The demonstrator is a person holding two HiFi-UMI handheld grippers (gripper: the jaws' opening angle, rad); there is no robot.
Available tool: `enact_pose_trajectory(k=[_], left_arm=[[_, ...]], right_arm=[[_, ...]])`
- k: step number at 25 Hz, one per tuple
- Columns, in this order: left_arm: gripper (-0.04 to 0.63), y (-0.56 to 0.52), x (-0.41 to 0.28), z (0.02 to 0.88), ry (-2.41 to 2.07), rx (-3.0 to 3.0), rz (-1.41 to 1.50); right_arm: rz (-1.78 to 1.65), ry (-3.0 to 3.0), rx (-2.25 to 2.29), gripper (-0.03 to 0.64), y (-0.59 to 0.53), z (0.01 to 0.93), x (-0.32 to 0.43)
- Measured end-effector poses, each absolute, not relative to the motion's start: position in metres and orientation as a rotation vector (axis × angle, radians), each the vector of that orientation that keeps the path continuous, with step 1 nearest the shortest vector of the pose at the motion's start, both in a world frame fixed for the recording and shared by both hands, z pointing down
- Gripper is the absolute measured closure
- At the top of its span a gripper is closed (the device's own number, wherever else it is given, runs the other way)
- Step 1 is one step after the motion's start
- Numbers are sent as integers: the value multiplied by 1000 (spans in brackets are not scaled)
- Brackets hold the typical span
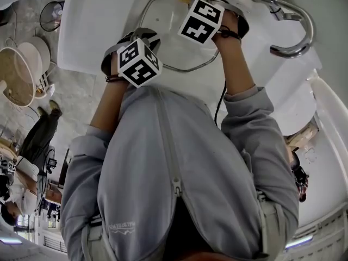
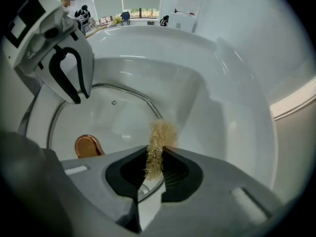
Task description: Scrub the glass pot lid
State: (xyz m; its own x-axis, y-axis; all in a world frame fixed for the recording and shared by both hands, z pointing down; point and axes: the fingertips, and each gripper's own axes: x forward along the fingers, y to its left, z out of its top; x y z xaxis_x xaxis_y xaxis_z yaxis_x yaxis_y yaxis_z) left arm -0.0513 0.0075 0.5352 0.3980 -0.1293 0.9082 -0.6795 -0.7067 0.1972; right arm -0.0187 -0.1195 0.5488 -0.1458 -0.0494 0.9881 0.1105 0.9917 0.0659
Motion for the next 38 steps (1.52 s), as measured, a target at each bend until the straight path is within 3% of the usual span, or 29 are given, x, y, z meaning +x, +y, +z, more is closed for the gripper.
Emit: enact_pose_trajectory(k=[11,20,38], left_arm=[[529,-6,-52,532,-671,2108,1272],[529,-1,-52,527,-653,2134,1276],[529,23,-19,518,-622,2233,1296]], right_arm=[[-198,-1608,-144,569,-130,598,-17],[-7,-1657,-353,571,-74,553,-11],[-61,-1732,-247,569,12,508,16]])
